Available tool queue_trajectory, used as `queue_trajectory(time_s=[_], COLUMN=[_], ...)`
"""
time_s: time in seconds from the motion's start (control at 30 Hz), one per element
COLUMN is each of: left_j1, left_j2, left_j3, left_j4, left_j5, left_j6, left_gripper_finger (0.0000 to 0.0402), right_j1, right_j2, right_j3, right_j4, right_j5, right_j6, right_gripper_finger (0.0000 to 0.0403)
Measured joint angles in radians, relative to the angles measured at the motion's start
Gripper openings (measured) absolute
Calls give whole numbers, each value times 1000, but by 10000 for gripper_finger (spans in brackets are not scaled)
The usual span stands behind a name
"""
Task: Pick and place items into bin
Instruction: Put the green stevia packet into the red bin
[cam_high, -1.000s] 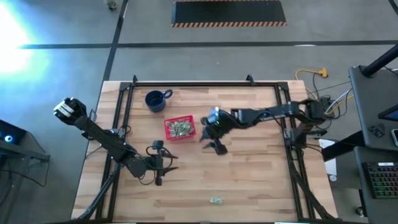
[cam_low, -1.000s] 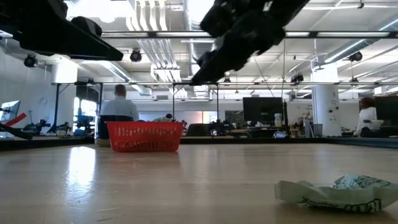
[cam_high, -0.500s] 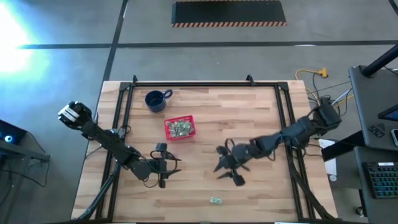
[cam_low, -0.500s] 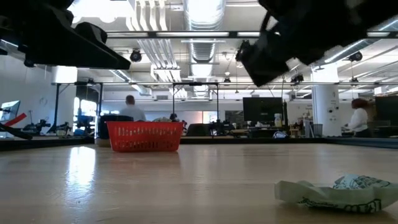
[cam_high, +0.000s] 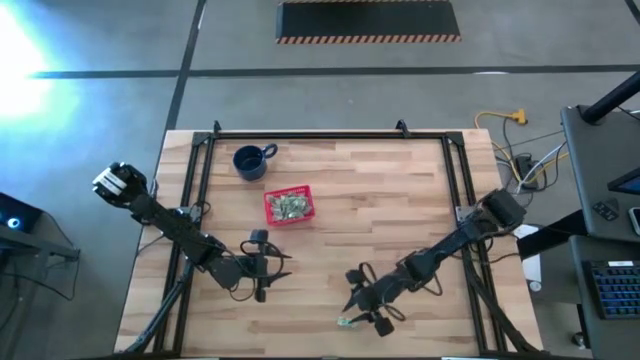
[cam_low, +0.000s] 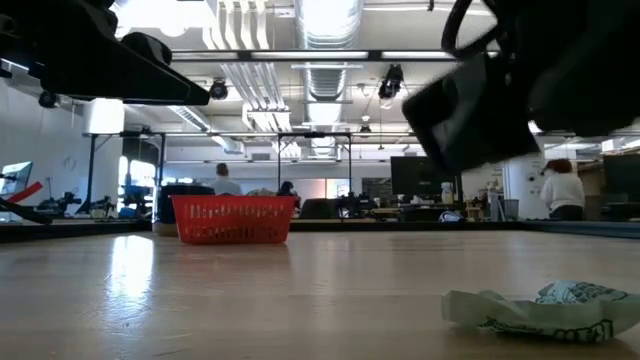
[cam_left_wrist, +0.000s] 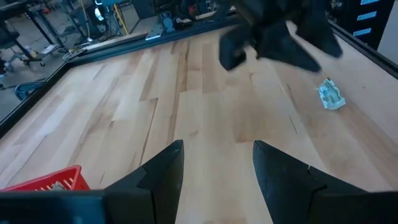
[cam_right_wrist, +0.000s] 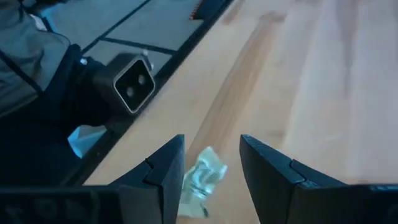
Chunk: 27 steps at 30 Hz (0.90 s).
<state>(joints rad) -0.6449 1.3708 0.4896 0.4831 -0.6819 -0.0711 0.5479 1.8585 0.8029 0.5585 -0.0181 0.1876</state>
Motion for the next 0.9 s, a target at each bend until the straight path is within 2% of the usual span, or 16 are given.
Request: queue_trajectory(time_s=[0.27, 0.5, 0.67, 0.9], left_j1=[0, 0, 0, 0], left_j2=[0, 0, 0, 0], left_j3=[1, 1, 1, 0], left_j4=[16, 30, 32, 32], left_j5=[0, 0, 0, 0], left_j6=[-1, -1, -1, -1], left_gripper_finger=[176, 176, 176, 176], right_j1=[13, 33, 50, 69], right_j2=[119, 168, 171, 170], right_j3=[51, 61, 60, 62], right_j4=[-1, 0, -11, -44], right_j5=[0, 0, 48, 136], right_j6=[81, 111, 120, 99], right_gripper_finger=[137, 134, 127, 81])
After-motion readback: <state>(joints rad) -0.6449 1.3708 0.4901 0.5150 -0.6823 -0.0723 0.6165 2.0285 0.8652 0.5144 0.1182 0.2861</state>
